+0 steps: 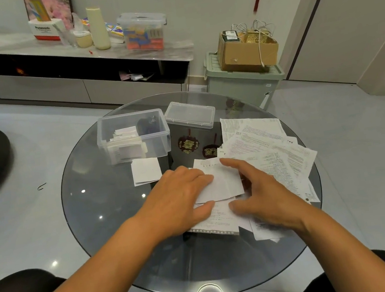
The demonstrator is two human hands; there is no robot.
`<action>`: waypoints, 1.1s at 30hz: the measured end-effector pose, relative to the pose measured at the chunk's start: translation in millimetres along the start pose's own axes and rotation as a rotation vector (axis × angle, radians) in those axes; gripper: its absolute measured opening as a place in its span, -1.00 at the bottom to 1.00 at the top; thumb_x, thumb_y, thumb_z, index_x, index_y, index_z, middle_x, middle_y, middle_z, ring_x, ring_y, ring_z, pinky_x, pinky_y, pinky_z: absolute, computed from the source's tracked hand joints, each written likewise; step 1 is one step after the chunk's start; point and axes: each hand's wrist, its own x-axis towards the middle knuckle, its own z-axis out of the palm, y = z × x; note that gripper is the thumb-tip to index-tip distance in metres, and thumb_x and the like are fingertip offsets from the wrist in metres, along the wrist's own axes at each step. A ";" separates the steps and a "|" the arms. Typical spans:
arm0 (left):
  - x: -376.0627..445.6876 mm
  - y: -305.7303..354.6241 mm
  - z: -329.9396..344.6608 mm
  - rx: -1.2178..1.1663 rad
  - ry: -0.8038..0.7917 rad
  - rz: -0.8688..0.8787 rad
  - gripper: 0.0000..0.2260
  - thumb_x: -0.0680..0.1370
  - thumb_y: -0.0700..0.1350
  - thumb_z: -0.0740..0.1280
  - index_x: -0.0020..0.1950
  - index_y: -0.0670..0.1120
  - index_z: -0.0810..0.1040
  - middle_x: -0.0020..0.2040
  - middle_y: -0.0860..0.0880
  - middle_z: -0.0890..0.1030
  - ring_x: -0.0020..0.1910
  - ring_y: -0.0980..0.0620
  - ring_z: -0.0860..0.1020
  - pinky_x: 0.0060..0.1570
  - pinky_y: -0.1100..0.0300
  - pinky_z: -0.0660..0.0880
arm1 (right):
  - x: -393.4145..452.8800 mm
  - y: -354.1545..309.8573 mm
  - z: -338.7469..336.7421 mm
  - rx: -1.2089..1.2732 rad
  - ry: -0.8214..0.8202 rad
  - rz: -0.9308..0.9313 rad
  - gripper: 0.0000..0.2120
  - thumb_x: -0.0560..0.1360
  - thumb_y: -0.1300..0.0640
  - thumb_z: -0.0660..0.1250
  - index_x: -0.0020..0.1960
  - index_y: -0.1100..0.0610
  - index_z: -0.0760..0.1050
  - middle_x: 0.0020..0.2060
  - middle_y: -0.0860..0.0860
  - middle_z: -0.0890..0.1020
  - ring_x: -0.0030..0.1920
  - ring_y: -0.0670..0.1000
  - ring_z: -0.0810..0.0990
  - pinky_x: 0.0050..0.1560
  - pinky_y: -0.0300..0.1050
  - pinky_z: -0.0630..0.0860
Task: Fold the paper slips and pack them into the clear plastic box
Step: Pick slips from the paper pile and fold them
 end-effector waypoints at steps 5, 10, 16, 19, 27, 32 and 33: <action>-1.8 5.3 1.8 -0.039 0.144 0.032 -0.66 0.65 0.10 0.09 0.21 0.03 0.60 0.03 0.09 0.63 -0.04 0.02 0.51 -0.05 0.02 0.46 | 3.7 5.3 10.0 0.085 0.239 -0.022 -0.76 0.54 0.03 0.47 0.18 -0.20 0.60 0.06 -0.18 0.58 0.00 -0.11 0.59 0.08 -0.02 0.58; -4.6 11.5 -7.0 -0.186 0.207 -0.111 -0.79 0.69 0.10 0.13 0.17 0.10 0.52 -0.11 0.14 0.56 -0.15 0.08 0.46 -0.06 0.05 0.47 | 7.7 1.3 10.0 0.133 0.315 -0.051 -0.82 0.54 -0.15 0.43 -0.12 -0.06 0.64 0.16 -0.26 0.54 0.11 -0.18 0.55 0.15 0.06 0.59; -4.7 6.7 0.7 -0.427 0.135 -0.278 -0.52 0.61 0.07 0.34 0.46 0.33 0.23 0.25 0.22 0.44 0.15 0.15 0.48 0.16 0.08 0.53 | 10.8 -2.3 19.3 -0.095 0.385 0.059 -0.59 0.41 -0.32 0.45 -0.22 0.03 0.51 -0.14 -0.11 0.55 -0.13 -0.01 0.54 0.02 0.22 0.53; -2.2 6.1 4.8 -0.309 0.177 -0.223 -0.52 0.60 0.13 0.34 0.50 0.20 0.32 0.47 0.17 0.31 0.40 0.12 0.33 0.36 0.03 0.41 | 12.5 -3.7 26.8 -0.208 0.387 0.081 -0.59 0.37 -0.41 0.41 -0.05 -0.11 0.49 0.00 -0.14 0.50 0.01 -0.03 0.49 0.13 0.09 0.45; -1.6 4.7 10.5 -0.461 0.241 -0.216 -0.59 0.54 0.11 0.43 0.37 0.24 0.44 0.23 0.25 0.51 0.21 0.19 0.41 0.28 0.06 0.43 | 12.2 3.7 17.9 0.029 0.298 -0.056 -0.87 0.48 -0.22 0.45 -0.13 -0.21 0.57 0.10 -0.33 0.48 0.18 -0.14 0.42 0.30 0.15 0.40; 3.2 2.9 3.9 -0.328 0.462 -0.014 -0.69 0.47 -0.03 0.54 0.19 0.05 0.59 0.18 0.10 0.57 0.21 0.08 0.50 0.23 0.00 0.45 | 8.9 -2.5 15.2 0.076 0.295 -0.166 -0.85 0.40 -0.09 0.58 -0.10 -0.20 0.63 0.29 -0.43 0.41 0.37 -0.29 0.28 0.44 0.06 0.28; 2.5 4.2 3.3 -0.324 0.455 -0.018 -0.55 0.46 -0.02 0.55 0.32 0.05 0.53 0.32 0.08 0.50 0.32 0.06 0.46 0.32 0.02 0.41 | 8.3 -2.6 15.4 0.071 0.300 -0.182 -0.85 0.40 -0.08 0.59 -0.10 -0.21 0.64 0.30 -0.41 0.42 0.39 -0.29 0.28 0.45 0.07 0.28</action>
